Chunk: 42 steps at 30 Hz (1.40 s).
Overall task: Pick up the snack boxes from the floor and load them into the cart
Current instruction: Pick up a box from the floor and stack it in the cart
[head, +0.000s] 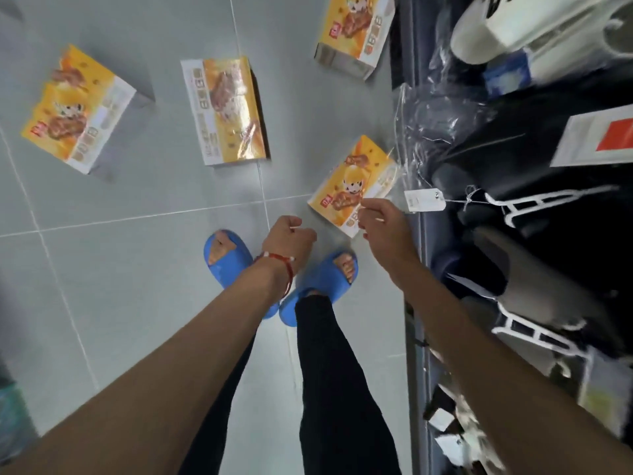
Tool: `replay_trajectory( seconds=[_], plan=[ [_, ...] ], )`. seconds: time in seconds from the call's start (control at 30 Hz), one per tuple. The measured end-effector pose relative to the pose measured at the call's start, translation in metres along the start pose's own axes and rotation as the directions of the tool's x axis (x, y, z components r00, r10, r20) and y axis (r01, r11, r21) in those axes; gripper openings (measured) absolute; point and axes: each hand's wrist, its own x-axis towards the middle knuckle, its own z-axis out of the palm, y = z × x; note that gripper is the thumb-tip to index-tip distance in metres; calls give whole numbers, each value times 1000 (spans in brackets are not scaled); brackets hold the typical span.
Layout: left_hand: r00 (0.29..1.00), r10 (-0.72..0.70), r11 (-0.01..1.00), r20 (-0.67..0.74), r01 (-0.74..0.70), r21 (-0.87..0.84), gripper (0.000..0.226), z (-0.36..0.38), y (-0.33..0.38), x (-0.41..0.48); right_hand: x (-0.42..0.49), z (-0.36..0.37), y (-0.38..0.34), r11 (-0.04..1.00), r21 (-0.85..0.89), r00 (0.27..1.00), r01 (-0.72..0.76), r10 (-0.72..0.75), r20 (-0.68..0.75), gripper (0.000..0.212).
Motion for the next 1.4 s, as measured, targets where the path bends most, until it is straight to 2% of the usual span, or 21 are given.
replay_trajectory(
  seconds=[0.07,0.17,0.27,0.33,0.4,0.5,0.57,0.67,0.8,0.93,1.0,1.07,1.1,1.23,1.4],
  plan=[
    [999,-45,999,7,45,21,68,6,-4,39,35,9,15,997,-79,1000,17,-16,16,21],
    [998,-67,997,0,67,34,83,19,-10,98,86,18,33,973,-228,999,36,-26,46,35],
    [998,-60,996,-20,61,70,73,28,-15,155,137,31,52,930,-347,993,121,-112,45,45],
    [998,-66,994,-25,67,88,74,33,-17,188,169,39,63,858,-446,965,256,-257,60,44],
    [997,-76,995,-27,77,59,63,40,-19,220,203,43,68,759,-541,923,361,-374,90,43],
    [991,-114,993,-66,116,31,59,53,-21,256,251,47,67,646,-661,896,381,-435,91,54],
    [994,-88,994,-65,91,58,65,64,-21,275,274,52,67,621,-700,903,353,-423,80,64],
    [999,-51,996,8,50,68,57,78,-20,296,293,58,69,643,-704,914,301,-405,22,72],
    [999,8,996,-49,-3,93,49,84,-32,312,291,64,66,669,-694,918,264,-396,-32,72],
    [986,11,996,-166,-25,-85,70,80,-49,289,272,62,55,716,-661,923,225,-373,-90,75],
    [974,18,987,-228,-54,-154,56,72,-47,261,256,63,46,745,-631,926,217,-362,-110,77],
    [958,67,983,-279,-112,-148,31,59,-45,238,240,64,38,768,-602,930,217,-351,-113,76],
    [948,90,980,-306,-138,-140,27,51,-46,231,233,66,35,784,-580,930,221,-348,-116,75],
    [895,207,939,-395,-295,-176,33,8,-33,201,203,75,34,899,-404,955,168,-250,-159,72],
    [840,309,934,-445,-356,-24,51,-47,-28,187,171,100,52,958,-234,972,164,-198,-129,76]
  ],
)
